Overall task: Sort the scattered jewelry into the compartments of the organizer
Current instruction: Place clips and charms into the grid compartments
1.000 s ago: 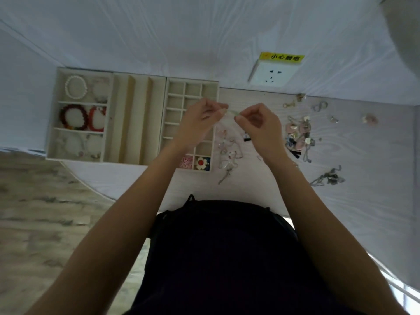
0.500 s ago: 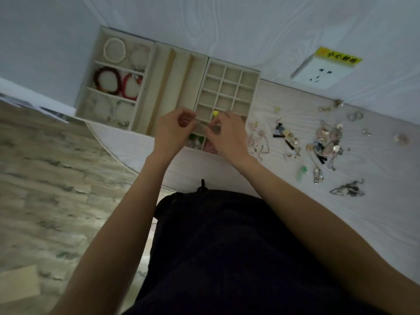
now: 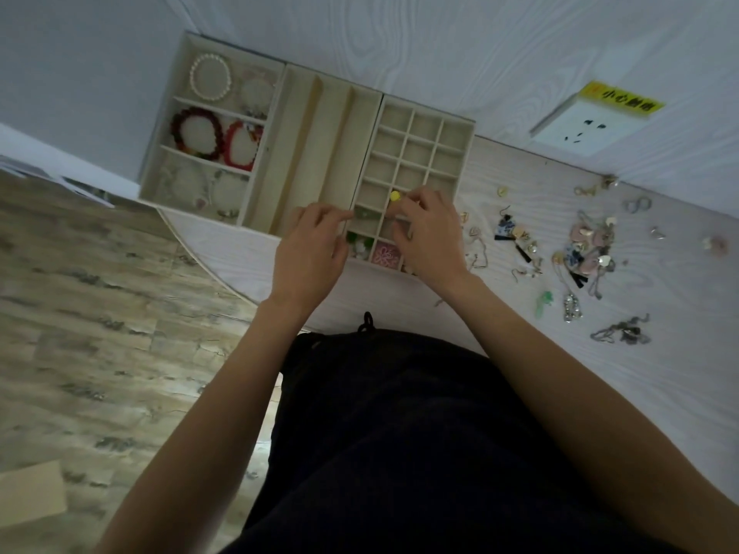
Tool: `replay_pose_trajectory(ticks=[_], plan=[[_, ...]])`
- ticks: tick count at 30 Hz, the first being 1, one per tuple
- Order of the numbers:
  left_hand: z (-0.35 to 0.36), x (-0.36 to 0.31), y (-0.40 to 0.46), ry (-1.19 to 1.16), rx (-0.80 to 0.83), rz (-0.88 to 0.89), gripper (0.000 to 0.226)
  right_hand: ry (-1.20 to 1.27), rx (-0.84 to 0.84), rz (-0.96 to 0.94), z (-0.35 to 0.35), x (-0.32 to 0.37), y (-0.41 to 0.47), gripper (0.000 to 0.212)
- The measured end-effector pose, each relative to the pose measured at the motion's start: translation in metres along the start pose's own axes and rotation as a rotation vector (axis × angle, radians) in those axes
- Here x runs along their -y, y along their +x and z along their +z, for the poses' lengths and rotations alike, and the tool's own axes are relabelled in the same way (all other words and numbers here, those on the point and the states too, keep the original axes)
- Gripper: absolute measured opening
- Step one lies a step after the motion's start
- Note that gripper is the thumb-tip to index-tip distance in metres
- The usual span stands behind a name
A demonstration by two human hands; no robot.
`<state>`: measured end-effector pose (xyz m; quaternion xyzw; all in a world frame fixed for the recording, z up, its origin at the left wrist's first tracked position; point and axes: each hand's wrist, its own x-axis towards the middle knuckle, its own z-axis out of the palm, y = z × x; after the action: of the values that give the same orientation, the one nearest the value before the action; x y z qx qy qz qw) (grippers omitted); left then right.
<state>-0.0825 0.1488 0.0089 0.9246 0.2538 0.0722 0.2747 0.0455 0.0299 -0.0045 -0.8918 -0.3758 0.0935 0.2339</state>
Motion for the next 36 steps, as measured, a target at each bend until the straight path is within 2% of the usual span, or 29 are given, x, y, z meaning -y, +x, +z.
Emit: replay_pose_trajectory(ticks=[4,7,14,21,26,28,31,36], plan=[[0.004,0.005,0.008,0.155,0.007,0.018,0.026,-0.136,0.044,-0.182,0.003,0.001,0.003,0.015],[0.008,0.004,0.014,0.248,0.043,0.033,0.02,-0.271,0.098,-0.237,0.006,0.003,0.007,0.016],[0.014,0.003,0.018,0.332,0.085,0.084,0.024,-0.301,0.142,-0.238,0.009,0.004,0.008,0.034],[0.019,0.004,0.022,0.341,0.09,0.092,0.035,-0.255,0.127,-0.229,0.011,0.006,0.007,0.022],[0.013,0.007,0.022,0.344,0.081,0.142,0.026,-0.36,0.12,-0.197,0.01,0.003,0.011,0.019],[0.01,0.007,0.019,0.337,0.059,0.163,0.03,-0.428,0.141,-0.199,0.01,0.012,0.017,0.014],[0.008,0.005,0.017,0.328,0.063,0.148,0.021,-0.449,0.276,-0.199,0.009,0.028,0.031,0.02],[0.008,0.004,0.017,0.318,0.09,0.087,0.015,-0.451,0.323,-0.227,0.005,0.033,0.042,0.023]])
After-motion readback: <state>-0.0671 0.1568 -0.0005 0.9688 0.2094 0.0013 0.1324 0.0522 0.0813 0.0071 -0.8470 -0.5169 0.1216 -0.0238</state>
